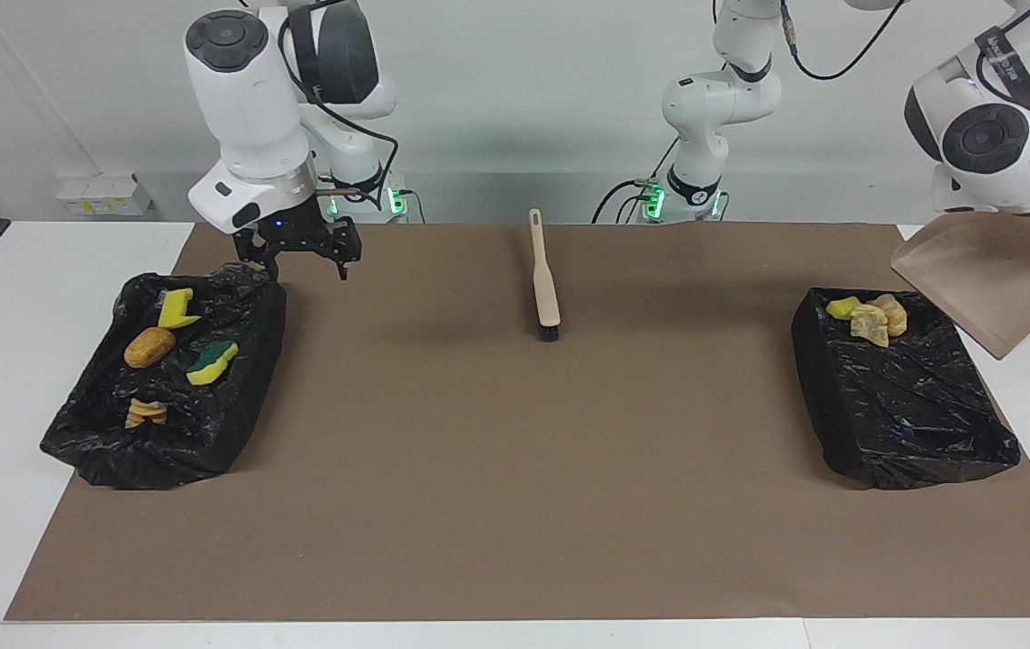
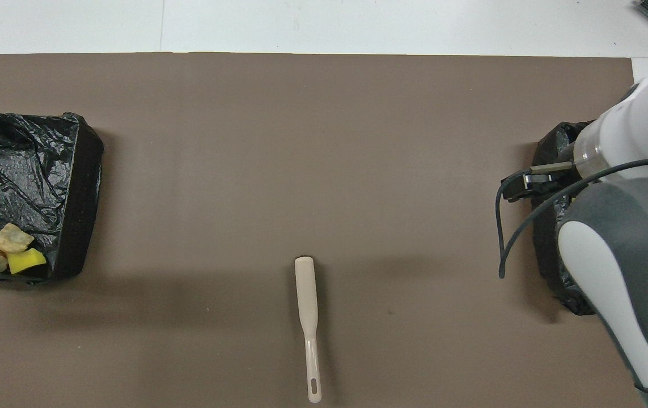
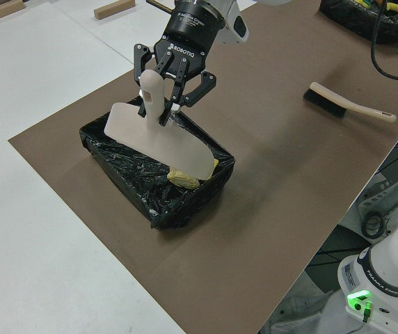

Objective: Sweep and dump trash in bin
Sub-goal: 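Bring the empty dustpan back and set it on the table with the left gripper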

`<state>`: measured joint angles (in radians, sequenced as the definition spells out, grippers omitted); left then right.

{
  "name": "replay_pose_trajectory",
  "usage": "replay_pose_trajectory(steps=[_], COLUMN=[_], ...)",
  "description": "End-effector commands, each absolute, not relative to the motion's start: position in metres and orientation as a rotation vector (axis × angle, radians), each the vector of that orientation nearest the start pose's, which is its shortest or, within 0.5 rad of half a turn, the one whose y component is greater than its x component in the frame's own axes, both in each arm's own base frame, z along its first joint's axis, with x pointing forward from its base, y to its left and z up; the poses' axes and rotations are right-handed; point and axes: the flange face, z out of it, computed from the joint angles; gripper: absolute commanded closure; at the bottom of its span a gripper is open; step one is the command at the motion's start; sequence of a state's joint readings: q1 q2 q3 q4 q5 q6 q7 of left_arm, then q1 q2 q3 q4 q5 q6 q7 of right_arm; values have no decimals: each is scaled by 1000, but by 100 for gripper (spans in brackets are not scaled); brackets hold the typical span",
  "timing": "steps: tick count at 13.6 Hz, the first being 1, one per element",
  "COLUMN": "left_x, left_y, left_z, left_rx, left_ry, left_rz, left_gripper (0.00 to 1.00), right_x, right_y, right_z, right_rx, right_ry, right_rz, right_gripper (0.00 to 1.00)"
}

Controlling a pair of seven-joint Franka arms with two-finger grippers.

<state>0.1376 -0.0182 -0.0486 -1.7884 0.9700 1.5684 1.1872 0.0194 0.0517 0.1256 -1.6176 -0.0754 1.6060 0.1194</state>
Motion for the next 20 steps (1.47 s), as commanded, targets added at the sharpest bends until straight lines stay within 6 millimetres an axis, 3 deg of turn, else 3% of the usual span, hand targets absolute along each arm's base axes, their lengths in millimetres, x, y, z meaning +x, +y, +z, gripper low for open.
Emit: replay_pose_trajectory(steps=[1, 5, 8, 11, 13, 15, 18, 20], left_x=[537, 544, 553, 571, 576, 580, 597, 596], left_y=[107, 53, -8, -86, -122, -173, -280, -331], left_z=[579, 563, 548, 520, 512, 503, 444, 420], left_rx=[-2075, -2335, -2549, -2735, -2902, -2943, -3008, -3068], left_ry=[1324, 1344, 1192, 1009, 851, 795, 565, 427], left_rz=[774, 536, 335, 143, 44, 22, 14, -96], left_gripper=[100, 100, 100, 100, 100, 100, 100, 100], right_x=[570, 565, 564, 568, 569, 569, 569, 569], right_y=[33, 7, 5, 6, 7, 10, 8, 9], right_z=[583, 582, 601, 601, 601, 601, 601, 601], right_rx=[-3146, -3124, -3125, -3140, -3120, -3120, -3120, -3120], right_ry=[57, 120, 136, 128, 129, 120, 129, 124], right_rz=[112, 130, 178, 135, 126, 123, 123, 123], right_gripper=[0, 0, 0, 0, 0, 0, 0, 0])
